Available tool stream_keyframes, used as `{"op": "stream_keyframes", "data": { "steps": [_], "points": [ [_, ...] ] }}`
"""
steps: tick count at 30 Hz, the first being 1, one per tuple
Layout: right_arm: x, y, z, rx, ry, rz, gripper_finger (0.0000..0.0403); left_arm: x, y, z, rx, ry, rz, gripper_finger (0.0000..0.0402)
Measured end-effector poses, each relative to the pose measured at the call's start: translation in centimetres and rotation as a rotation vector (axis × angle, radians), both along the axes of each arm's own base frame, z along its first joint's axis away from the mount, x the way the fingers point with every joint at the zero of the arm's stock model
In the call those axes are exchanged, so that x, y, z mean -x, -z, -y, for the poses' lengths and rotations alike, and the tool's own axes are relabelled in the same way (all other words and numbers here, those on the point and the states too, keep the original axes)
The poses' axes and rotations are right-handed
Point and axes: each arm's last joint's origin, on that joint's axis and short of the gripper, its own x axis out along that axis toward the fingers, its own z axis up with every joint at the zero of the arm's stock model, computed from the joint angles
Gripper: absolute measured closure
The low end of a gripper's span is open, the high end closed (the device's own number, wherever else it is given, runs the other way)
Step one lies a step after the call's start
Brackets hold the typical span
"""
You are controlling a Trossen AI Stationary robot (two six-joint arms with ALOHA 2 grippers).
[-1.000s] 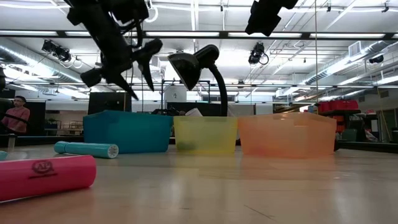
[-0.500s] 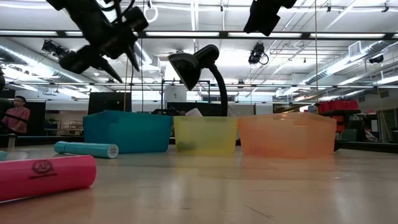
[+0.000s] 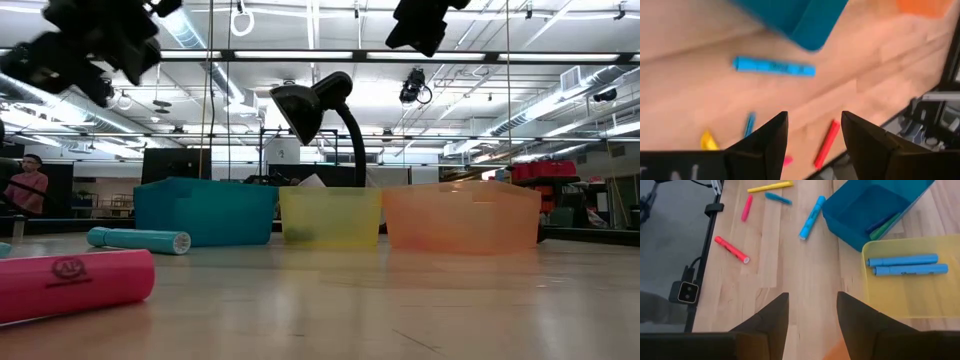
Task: Pick & Place Markers
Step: Put the yellow pen into the orange bin
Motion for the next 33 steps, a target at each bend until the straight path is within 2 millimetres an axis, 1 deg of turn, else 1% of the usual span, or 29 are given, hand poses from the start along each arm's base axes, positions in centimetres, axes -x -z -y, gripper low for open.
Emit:
{"op": "stream_keyframes", "data": {
  "steps": [7, 14, 19, 23, 27, 33],
  "points": [
    [-0.2, -0.2, 0.0, 0.000, -0.002, 0.024, 0.0237, 1.3, -0.1, 3.2, 0.086, 0.026, -0.038, 0.0211],
    [-0.5, -0.5, -0.1, -0.005, -0.002, 0.072, 0.0237, 2.9, -0.1, 6.1, 0.130, -0.025, -0.056, 0.0211],
    [-0.7, -0.7, -0.1, -0.008, -0.002, 0.099, 0.0237, 4.3, -0.1, 7.8, 0.160, -0.070, -0.052, 0.0211],
    [-0.7, -0.7, -0.1, -0.009, -0.002, 0.108, 0.0237, 5.3, -0.1, 8.9, 0.185, -0.068, -0.062, 0.0211],
    [-0.7, -0.7, -0.1, -0.008, -0.003, 0.109, 0.0237, 5.7, 0.2, 10.0, 0.194, -0.027, -0.074, 0.0211],
    [-0.7, -0.8, -0.1, -0.009, -0.003, 0.111, 0.0237, 5.5, 1.1, 11.2, 0.158, -0.001, -0.103, 0.0211]
  ]
}}
